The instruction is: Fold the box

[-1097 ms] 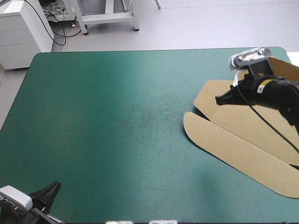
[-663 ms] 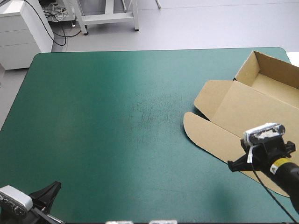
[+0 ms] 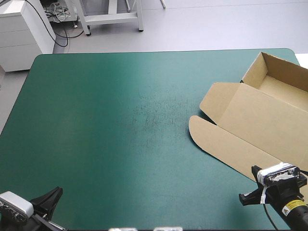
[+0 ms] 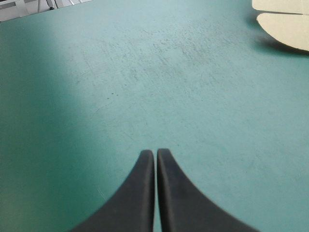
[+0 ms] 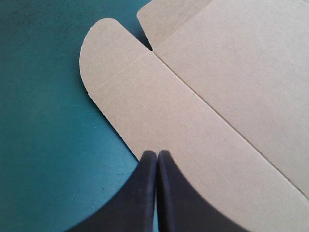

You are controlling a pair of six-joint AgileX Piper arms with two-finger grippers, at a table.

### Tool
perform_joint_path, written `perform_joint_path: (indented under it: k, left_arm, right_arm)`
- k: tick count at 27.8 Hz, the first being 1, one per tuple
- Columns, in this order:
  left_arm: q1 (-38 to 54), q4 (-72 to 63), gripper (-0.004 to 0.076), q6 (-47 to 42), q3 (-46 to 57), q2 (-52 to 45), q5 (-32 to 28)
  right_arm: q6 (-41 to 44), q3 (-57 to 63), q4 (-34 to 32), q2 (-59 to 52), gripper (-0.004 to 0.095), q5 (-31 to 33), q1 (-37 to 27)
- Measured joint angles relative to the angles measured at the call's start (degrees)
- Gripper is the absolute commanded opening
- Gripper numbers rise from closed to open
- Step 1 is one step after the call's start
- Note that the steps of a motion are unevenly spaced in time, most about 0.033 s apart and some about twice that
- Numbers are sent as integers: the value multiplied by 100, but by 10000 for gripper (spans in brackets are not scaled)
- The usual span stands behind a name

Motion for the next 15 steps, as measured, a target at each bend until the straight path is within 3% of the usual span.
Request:
perform_joint_path:
  k: [15]
  left_arm:
    - [0, 0, -8, 0, 0, 0, 0]
  right_arm:
    - [0, 0, 0, -5, -22, -75, 0]
